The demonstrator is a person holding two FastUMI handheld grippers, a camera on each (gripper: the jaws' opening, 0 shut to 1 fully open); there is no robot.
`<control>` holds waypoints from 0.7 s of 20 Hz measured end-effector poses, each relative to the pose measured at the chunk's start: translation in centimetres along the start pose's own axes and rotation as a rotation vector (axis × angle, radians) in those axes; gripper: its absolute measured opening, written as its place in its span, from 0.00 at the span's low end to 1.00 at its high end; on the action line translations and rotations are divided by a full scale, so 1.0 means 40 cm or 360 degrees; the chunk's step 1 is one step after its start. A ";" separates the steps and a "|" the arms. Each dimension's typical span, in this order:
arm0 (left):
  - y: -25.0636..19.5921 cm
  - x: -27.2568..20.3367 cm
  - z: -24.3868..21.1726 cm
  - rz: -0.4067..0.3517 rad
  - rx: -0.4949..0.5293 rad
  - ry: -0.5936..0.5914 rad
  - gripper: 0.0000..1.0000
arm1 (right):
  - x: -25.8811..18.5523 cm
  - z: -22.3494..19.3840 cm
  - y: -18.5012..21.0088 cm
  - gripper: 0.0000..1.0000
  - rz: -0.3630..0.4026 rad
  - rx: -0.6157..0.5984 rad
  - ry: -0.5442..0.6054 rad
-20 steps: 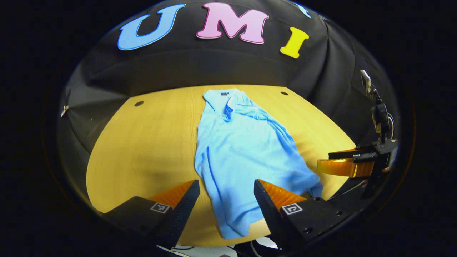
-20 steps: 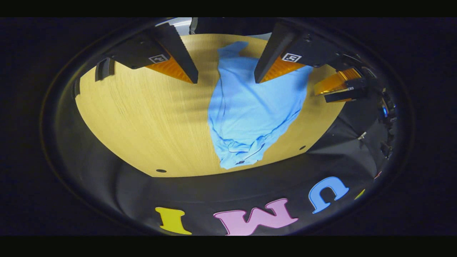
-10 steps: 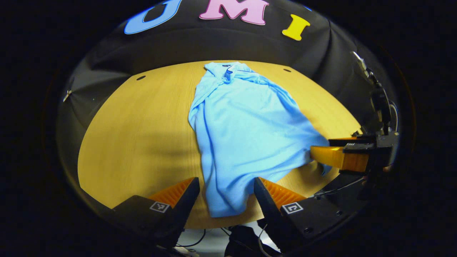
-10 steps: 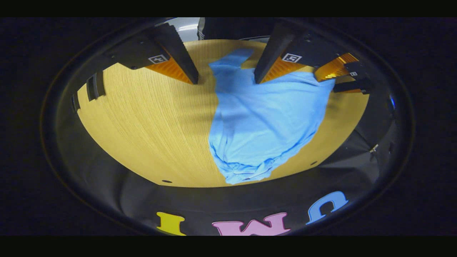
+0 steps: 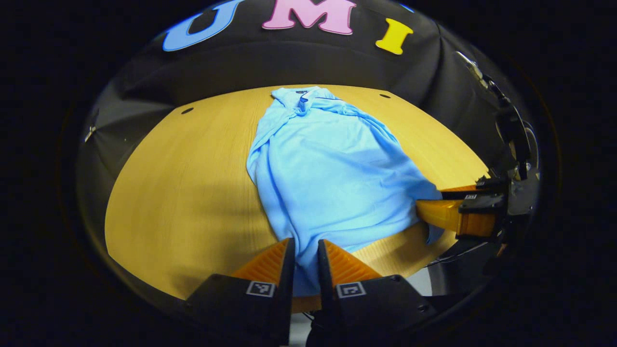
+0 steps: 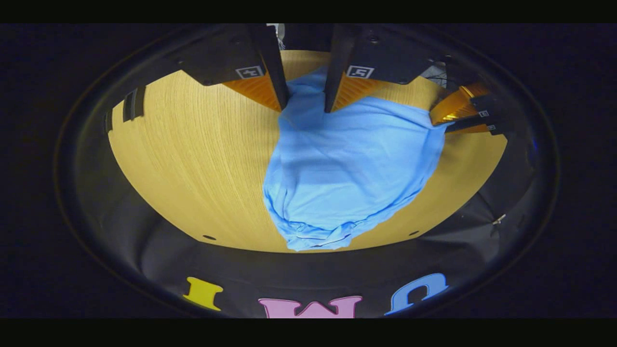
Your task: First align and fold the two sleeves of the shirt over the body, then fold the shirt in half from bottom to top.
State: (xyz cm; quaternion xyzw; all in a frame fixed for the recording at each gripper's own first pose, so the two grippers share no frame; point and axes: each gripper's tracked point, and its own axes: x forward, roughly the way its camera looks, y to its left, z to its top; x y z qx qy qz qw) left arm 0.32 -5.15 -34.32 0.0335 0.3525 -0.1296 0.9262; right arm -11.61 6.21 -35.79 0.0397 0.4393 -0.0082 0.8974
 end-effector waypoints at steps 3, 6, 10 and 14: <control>-0.012 0.002 0.009 -0.0030 -0.0060 0.0044 0.13 | 0.001 0.003 0.001 0.16 0.0024 0.0007 0.0048; -0.014 0.003 0.009 -0.0002 0.0127 0.0050 0.07 | 0.004 0.006 0.008 0.12 0.0090 0.0017 0.0062; -0.011 0.005 0.011 0.0021 0.0091 0.0069 0.07 | 0.005 0.008 0.010 0.02 0.0122 -0.0070 0.0069; -0.022 -0.012 0.039 -0.0004 0.0109 0.0074 0.06 | -0.005 0.018 0.007 0.07 0.0157 -0.0073 0.0096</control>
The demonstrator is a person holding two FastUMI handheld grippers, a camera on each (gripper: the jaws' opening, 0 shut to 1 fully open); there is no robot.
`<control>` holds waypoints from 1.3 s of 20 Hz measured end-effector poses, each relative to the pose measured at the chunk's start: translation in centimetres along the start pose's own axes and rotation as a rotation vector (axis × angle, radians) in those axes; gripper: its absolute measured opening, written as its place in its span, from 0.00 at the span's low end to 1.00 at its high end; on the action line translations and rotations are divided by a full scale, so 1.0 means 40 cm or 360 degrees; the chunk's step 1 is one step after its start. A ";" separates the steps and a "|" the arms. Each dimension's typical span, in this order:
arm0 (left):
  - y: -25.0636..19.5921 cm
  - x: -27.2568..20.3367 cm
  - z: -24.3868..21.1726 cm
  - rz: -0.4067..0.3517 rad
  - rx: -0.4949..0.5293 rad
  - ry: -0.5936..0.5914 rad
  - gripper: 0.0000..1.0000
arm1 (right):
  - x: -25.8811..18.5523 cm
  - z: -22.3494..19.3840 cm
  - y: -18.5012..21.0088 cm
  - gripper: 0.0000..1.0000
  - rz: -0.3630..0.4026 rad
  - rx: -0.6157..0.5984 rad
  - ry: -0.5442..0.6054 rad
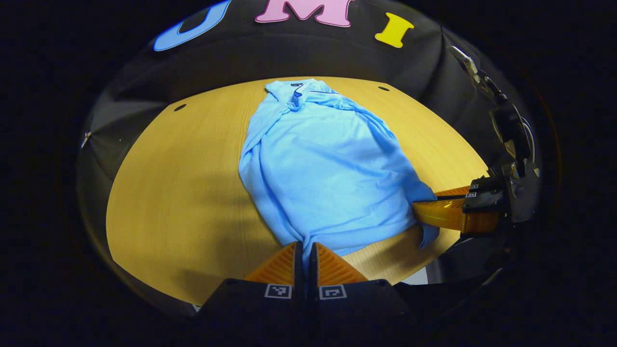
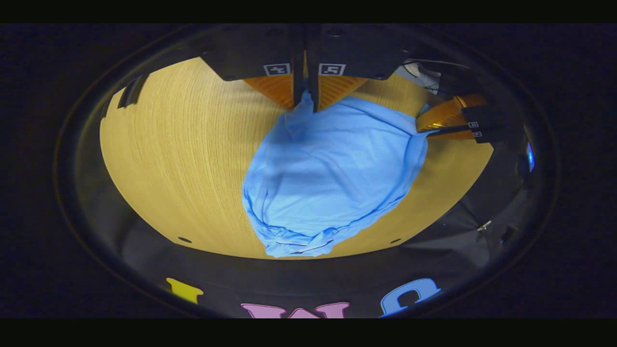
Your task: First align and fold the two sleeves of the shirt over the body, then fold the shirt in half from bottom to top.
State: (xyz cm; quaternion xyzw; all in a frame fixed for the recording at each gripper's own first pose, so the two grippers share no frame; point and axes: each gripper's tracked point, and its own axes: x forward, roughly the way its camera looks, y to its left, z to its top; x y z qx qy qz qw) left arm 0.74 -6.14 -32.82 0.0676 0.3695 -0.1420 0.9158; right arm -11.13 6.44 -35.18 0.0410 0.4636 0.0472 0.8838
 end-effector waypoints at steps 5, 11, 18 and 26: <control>-0.011 -0.046 0.107 -0.0038 0.0019 -0.0090 0.06 | -0.045 0.118 -0.021 0.06 0.0016 0.0050 -0.0109; 0.008 -0.087 0.334 -0.0088 -0.0113 -0.0248 0.06 | -0.054 0.324 -0.051 0.06 0.0057 0.0070 -0.0240; 0.065 -0.046 0.564 -0.0051 -0.0171 -0.0363 0.06 | -0.007 0.552 -0.069 0.12 0.0096 0.0021 -0.0387; 0.142 0.063 0.844 0.0024 -0.0144 -0.0516 0.06 | 0.077 0.847 -0.114 0.06 0.0121 -0.0006 -0.0591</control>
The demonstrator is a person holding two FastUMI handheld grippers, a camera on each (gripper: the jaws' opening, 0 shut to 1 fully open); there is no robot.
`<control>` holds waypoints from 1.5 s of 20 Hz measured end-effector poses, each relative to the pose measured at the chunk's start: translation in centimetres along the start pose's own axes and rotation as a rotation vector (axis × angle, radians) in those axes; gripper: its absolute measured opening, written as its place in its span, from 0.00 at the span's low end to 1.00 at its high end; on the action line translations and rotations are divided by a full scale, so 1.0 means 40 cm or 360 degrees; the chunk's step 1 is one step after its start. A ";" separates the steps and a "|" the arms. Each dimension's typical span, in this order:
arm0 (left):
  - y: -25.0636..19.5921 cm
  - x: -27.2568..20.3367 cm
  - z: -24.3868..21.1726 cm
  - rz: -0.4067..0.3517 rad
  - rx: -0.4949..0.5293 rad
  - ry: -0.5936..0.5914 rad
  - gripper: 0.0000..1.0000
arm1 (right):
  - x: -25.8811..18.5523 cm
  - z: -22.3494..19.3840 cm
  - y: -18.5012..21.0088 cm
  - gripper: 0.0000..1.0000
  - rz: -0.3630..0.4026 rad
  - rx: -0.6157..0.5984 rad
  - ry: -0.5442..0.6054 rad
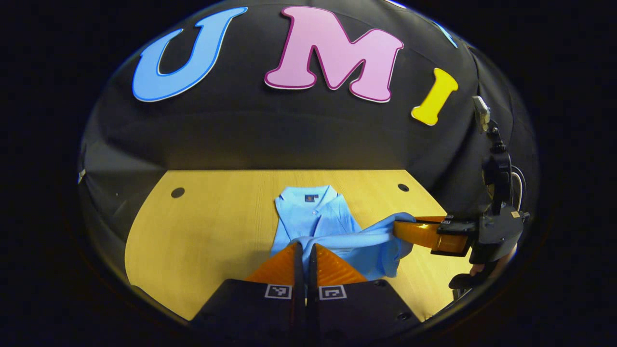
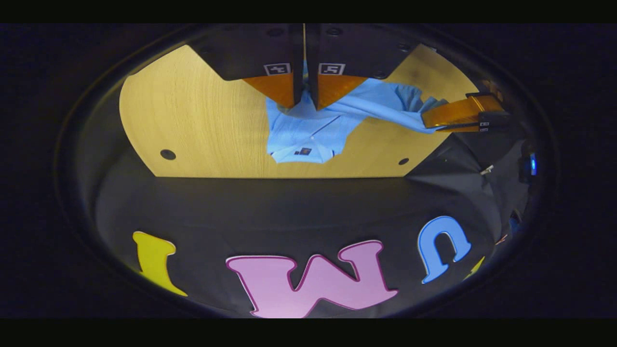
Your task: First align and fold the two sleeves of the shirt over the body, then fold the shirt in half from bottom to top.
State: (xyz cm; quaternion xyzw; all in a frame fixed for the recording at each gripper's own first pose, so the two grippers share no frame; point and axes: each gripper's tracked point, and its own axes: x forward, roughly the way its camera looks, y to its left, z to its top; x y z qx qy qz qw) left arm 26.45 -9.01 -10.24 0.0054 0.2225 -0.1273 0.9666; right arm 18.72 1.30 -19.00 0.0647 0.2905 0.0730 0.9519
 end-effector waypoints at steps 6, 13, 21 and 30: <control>0.039 0.207 0.145 0.0036 0.0100 -0.0060 0.06 | 0.173 0.165 -0.065 0.06 -0.0026 -0.0001 -0.0132; 0.127 0.481 0.183 -0.0006 0.0137 -0.0045 0.06 | 0.392 0.201 -0.124 0.06 -0.0069 -0.0007 -0.0111; 0.187 0.637 0.112 0.0063 0.0126 -0.0053 0.36 | 0.536 0.091 -0.196 0.17 -0.0183 -0.0002 -0.0027; 0.207 0.374 0.222 0.0178 0.0047 -0.0323 0.98 | 0.288 0.163 -0.209 0.94 -0.0341 -0.0093 -0.0263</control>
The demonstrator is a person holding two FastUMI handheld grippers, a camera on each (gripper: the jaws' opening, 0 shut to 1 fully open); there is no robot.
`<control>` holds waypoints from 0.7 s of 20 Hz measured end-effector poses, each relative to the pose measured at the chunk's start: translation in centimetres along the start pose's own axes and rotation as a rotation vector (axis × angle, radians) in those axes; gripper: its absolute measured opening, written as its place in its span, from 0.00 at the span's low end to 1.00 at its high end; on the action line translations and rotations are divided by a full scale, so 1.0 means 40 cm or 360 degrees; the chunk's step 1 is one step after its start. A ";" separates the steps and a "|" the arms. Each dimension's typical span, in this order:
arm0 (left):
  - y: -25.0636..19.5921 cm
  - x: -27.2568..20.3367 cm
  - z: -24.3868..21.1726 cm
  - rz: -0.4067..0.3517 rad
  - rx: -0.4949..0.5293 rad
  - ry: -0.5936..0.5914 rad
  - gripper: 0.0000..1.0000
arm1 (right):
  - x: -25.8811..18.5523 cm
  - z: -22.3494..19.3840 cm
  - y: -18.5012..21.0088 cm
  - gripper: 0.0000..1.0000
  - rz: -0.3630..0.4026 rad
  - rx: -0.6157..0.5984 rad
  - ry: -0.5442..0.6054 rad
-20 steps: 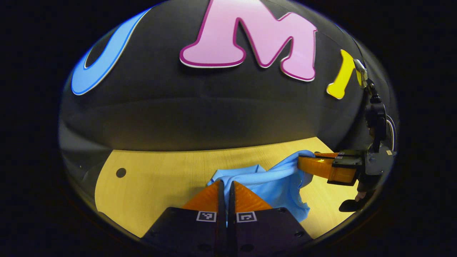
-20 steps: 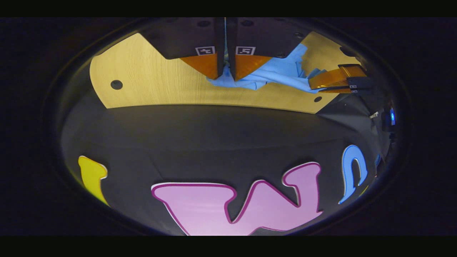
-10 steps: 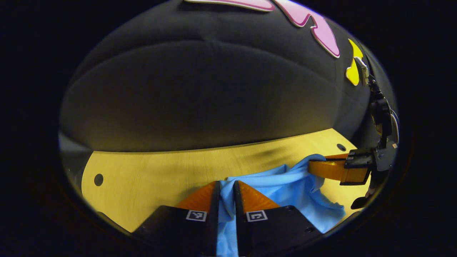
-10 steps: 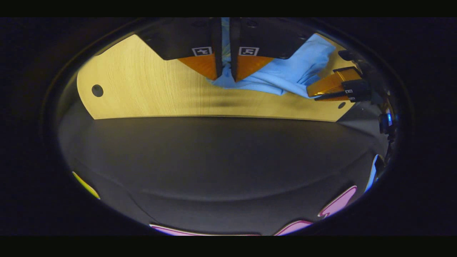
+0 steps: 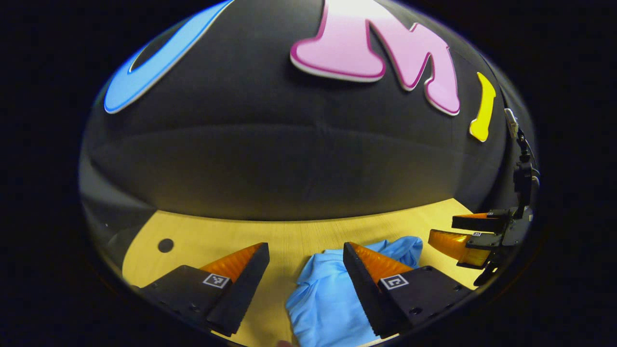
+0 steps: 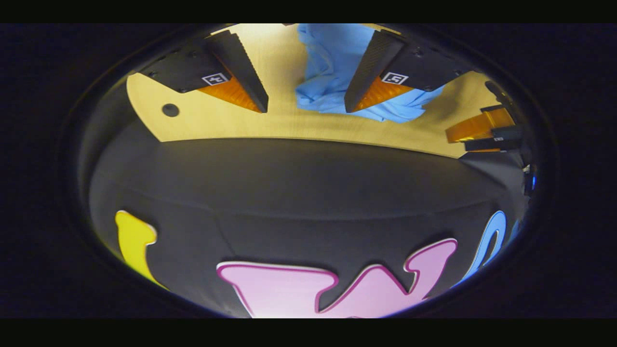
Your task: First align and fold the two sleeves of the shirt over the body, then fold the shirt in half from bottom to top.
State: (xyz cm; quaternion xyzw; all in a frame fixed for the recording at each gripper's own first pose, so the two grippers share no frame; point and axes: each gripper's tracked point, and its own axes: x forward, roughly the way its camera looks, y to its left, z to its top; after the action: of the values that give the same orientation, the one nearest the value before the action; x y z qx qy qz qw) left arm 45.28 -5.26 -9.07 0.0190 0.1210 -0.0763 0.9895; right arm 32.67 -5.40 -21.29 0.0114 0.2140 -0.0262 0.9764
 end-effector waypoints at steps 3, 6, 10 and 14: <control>-0.022 -0.153 0.059 0.0000 -0.0032 -0.0109 0.97 | -0.137 0.029 -0.017 0.98 -0.0067 0.0035 -0.0021; -0.049 -0.298 0.124 -0.0075 -0.0001 -0.0209 0.97 | -0.281 0.064 -0.029 0.98 -0.0154 0.0004 -0.0100; -0.072 -0.492 0.205 -0.0127 0.0041 -0.0370 0.97 | -0.484 0.102 -0.015 0.98 -0.0207 0.0016 -0.0208; -0.103 -0.728 0.249 -0.0156 0.0094 -0.0560 0.97 | -0.659 0.120 0.033 0.98 -0.0223 0.0031 -0.0342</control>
State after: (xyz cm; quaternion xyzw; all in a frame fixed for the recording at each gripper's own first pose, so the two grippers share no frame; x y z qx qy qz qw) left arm 19.06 -5.64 7.57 0.0284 -0.0555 -0.1302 0.9895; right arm 10.82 -3.01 -5.88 0.0029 0.1082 -0.0975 0.9893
